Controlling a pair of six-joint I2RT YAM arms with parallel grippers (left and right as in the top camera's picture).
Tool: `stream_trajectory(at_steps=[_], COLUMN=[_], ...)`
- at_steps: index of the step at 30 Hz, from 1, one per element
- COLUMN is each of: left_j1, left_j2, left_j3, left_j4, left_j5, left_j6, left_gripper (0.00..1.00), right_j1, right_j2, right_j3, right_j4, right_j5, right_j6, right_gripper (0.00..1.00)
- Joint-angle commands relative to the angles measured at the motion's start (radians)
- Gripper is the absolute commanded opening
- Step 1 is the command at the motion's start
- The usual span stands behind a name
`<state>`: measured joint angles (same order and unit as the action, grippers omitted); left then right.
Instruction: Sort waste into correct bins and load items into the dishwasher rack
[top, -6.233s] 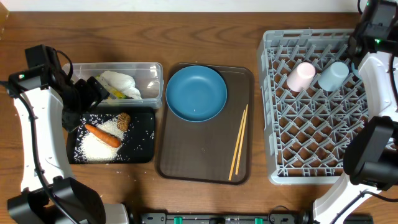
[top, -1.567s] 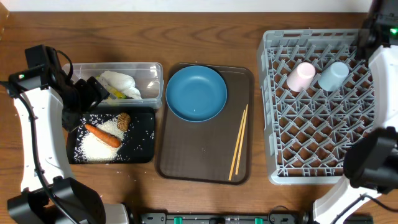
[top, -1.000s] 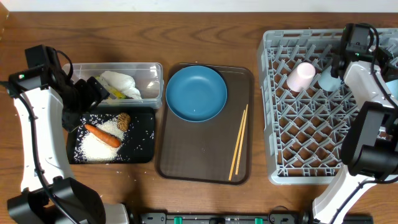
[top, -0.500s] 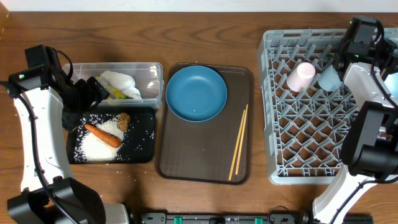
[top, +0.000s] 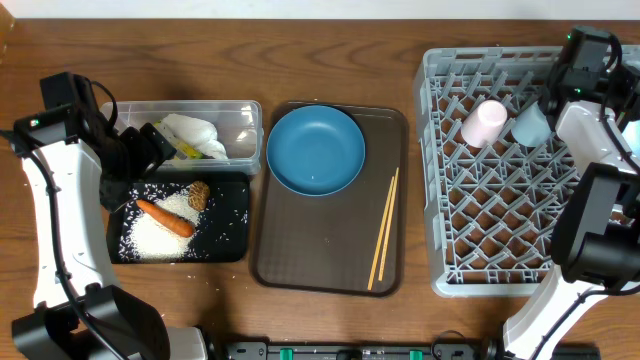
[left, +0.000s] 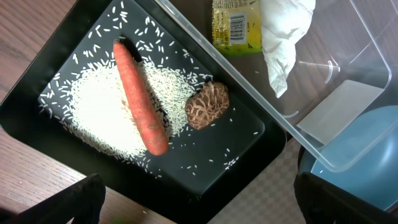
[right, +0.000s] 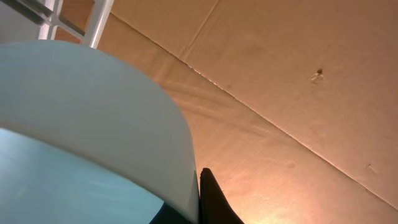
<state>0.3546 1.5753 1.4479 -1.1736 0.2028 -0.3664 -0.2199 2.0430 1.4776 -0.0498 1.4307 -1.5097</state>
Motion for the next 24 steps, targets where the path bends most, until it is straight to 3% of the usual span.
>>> stream_trajectory(at_steps=[1,24], left_j1=[0.005,0.005], left_j2=[-0.016,-0.016], left_j3=[0.000,0.000], left_j4=[-0.003,-0.003], left_j5=[-0.006,-0.006], left_j6=[0.002,0.002], left_gripper=[0.98,0.98], right_j1=[-0.015,-0.024], right_j2=[-0.001,-0.001], right_j3=[-0.002,-0.086], right_j4=[-0.015,-0.016], right_j5=[0.016,-0.054], right_j6=[0.011,0.035], right_gripper=[0.01,0.01])
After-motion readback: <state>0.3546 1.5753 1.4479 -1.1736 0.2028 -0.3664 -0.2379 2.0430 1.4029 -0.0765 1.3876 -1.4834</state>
